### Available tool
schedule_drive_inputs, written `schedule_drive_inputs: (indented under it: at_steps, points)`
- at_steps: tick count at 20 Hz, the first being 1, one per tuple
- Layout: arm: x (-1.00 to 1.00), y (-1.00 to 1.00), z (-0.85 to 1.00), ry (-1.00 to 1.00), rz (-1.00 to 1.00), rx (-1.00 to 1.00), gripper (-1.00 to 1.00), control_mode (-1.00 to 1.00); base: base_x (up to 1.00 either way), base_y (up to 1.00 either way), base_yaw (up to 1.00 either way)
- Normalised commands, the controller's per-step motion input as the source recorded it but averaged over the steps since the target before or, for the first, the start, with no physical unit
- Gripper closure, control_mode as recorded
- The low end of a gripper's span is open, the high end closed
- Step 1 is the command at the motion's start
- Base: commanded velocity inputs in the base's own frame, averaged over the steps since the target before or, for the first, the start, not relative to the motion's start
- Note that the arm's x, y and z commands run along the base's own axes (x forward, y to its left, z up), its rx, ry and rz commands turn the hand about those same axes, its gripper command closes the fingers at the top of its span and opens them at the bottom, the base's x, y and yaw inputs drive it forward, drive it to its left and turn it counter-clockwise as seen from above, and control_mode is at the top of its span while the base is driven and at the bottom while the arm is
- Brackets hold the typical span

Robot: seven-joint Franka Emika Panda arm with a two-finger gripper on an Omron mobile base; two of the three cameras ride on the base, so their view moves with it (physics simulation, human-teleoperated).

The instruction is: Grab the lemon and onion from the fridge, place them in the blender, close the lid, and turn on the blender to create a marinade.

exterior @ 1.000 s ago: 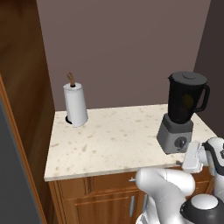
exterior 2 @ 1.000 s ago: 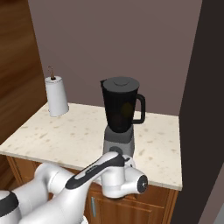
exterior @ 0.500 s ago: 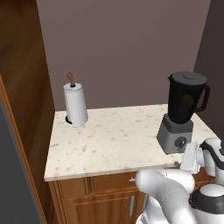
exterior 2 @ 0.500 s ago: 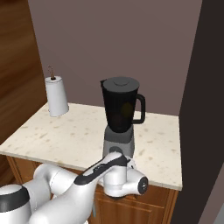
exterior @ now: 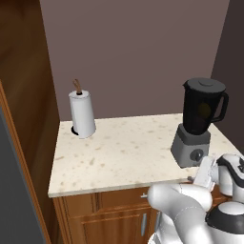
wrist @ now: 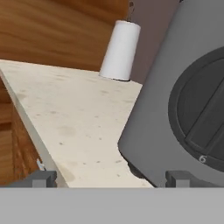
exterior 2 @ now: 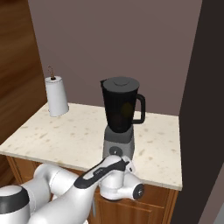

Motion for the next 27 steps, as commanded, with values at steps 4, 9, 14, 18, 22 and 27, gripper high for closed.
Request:
schedule_drive_inputs:
  at_steps: [4, 9, 14, 18, 22, 27]
  points:
    - [0.24, -0.05, -0.05, -0.04, 0.0, 0.0, -1.0, -1.0, 0.0, 0.0, 0.0]
    - [0.09, -0.08, -0.02, -0.04, 0.0, 0.0, -1.0, -1.0, 0.0, 0.0, 0.0]
    - [-0.77, -0.09, 0.1, -0.08, 0.0, 0.01, -1.0, -1.0, 0.0, 0.0, 0.0]
    - [-0.83, 0.0, 0.79, -0.16, 0.0, 0.0, -1.0, -1.0, 0.0, 0.0, 0.0]
    - [-0.32, 0.0, 0.99, -0.13, 0.0, 0.0, -1.0, -1.0, 0.0, 0.0, 0.0]
    - [-0.11, 0.0, 1.0, -0.15, 0.0, -0.02, -1.0, -1.0, 0.0, 0.0, 0.0]
